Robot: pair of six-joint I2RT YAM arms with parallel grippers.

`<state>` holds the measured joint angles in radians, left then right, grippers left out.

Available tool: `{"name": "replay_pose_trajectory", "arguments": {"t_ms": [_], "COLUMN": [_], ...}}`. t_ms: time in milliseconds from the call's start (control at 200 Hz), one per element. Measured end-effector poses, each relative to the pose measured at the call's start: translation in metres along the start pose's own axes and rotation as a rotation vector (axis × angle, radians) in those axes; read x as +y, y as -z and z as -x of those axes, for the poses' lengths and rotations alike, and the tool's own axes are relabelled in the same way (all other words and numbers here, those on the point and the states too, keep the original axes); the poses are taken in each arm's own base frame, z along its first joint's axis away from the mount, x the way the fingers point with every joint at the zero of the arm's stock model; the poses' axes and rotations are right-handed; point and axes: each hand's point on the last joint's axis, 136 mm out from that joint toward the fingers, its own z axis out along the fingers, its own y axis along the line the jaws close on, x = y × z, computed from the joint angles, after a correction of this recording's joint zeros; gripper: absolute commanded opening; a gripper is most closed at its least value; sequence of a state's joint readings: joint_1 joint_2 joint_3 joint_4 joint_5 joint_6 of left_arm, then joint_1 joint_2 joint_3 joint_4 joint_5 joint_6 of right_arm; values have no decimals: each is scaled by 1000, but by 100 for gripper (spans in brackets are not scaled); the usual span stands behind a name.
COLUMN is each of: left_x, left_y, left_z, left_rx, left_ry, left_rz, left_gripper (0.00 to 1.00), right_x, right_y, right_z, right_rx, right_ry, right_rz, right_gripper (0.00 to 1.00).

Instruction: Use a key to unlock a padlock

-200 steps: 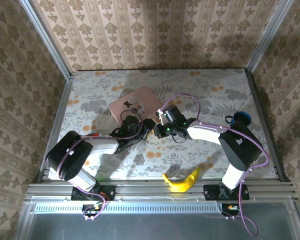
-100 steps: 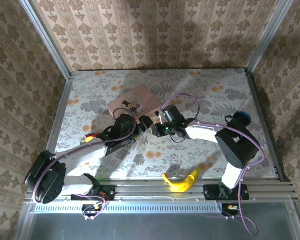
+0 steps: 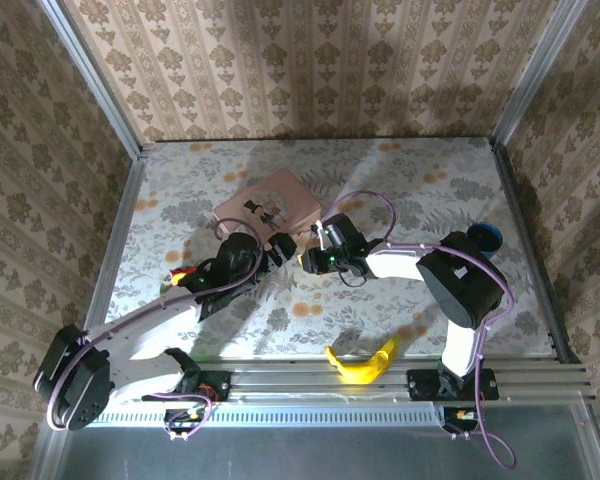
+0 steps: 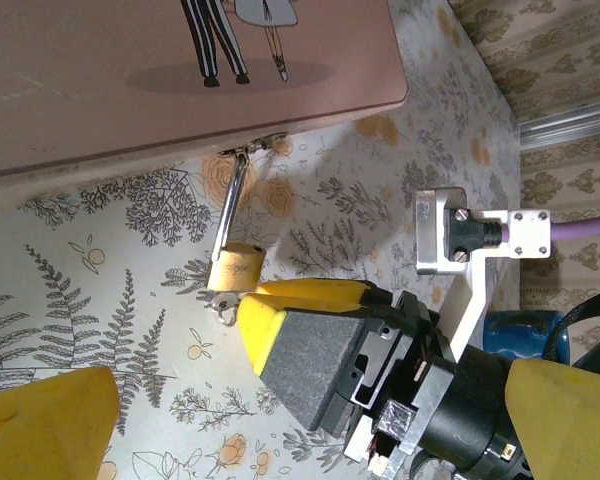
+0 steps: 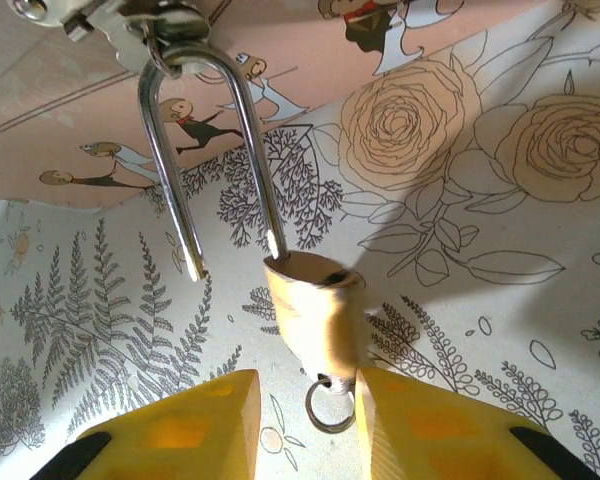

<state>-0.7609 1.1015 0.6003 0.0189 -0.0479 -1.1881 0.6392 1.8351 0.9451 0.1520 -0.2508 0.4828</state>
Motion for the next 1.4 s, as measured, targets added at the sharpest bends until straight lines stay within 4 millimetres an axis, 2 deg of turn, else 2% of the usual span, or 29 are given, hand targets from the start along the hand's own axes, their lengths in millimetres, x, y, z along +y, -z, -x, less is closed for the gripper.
{"name": "replay_pose_trajectory", "arguments": {"t_ms": [300, 425, 570, 660, 975, 1145, 1400], "left_x": [7, 26, 38, 48, 77, 79, 87], "left_y": [22, 32, 42, 47, 58, 54, 32], "left_z": [27, 44, 65, 76, 97, 107, 110], "left_rx": [-91, -126, -159, -175, -197, -192, -128], "left_ry": [-32, -54, -74, -79, -86, -113, -156], "left_rz": [23, 111, 190, 235, 330, 367, 443], "left_gripper": [100, 100, 100, 100, 100, 100, 100], "right_x": [-4, -3, 0, 2, 5, -3, -1], "right_y": [1, 4, 6, 3, -12, -18, -19], "right_z": [6, 17, 29, 36, 48, 47, 45], "right_rx": [-9, -22, -32, -32, -11, 9, 23], "right_ry": [25, 54, 86, 98, 112, 93, 74], "right_rz": [-39, -62, -78, -81, -58, -48, -13], "right_gripper": [49, 50, 50, 47, 37, 34, 34]}}
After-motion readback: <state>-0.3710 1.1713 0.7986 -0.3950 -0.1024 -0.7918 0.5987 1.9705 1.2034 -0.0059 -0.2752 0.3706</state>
